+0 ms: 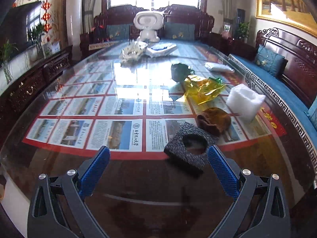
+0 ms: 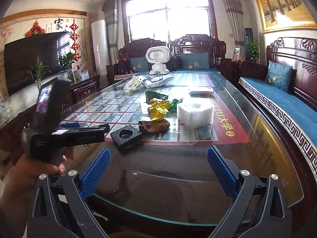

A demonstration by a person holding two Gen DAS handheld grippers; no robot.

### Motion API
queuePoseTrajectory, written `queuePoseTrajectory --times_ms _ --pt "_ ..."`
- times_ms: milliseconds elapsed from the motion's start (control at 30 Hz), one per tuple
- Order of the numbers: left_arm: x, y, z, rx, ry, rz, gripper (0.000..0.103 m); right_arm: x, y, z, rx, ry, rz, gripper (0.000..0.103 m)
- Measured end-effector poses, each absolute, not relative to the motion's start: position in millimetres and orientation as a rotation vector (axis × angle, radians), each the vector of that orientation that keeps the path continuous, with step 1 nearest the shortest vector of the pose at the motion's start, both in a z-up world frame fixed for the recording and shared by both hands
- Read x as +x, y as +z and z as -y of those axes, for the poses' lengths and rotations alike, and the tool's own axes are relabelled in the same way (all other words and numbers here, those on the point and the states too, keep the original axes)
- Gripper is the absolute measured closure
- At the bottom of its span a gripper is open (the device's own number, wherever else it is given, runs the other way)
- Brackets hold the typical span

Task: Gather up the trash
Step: 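Move the left tool back to the table and grasp the black foam block, then grasp the brown knit piece with the right tool while the left tool holds the black foam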

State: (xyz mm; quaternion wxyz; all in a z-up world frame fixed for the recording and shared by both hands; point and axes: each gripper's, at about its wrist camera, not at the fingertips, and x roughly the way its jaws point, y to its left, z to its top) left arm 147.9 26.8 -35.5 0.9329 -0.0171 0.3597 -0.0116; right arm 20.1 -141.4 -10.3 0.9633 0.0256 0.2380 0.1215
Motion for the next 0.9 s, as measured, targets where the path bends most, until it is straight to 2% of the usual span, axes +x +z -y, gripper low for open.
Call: queuePoseTrajectory --times_ms 333,400,467,600,633,667,733,900 --pt "192 -68 -26 0.008 -0.067 -0.857 0.005 72 -20 140 0.072 0.274 -0.529 0.008" --pt "194 -72 -24 0.049 -0.068 -0.874 0.009 80 -20 139 0.07 0.279 -0.532 0.008" --pt "199 -76 -24 0.046 -0.087 -0.902 0.019 84 -20 137 0.073 0.282 -0.535 0.008" --pt "201 -76 -22 0.076 -0.095 -0.904 0.026 94 -21 133 0.077 0.291 -0.546 0.008" --pt "200 -76 -21 0.081 -0.104 -0.898 0.037 95 -21 132 0.076 0.294 -0.55 0.008" --pt "200 -74 -19 0.087 -0.109 -0.893 0.053 98 -21 131 0.072 0.296 -0.555 0.008" --pt "202 -72 -19 0.08 -0.121 -0.891 0.071 101 -21 126 0.057 0.299 -0.565 0.008" --pt "202 -69 -29 0.012 -0.159 -0.882 0.072 112 -23 119 0.048 0.313 -0.596 0.008"
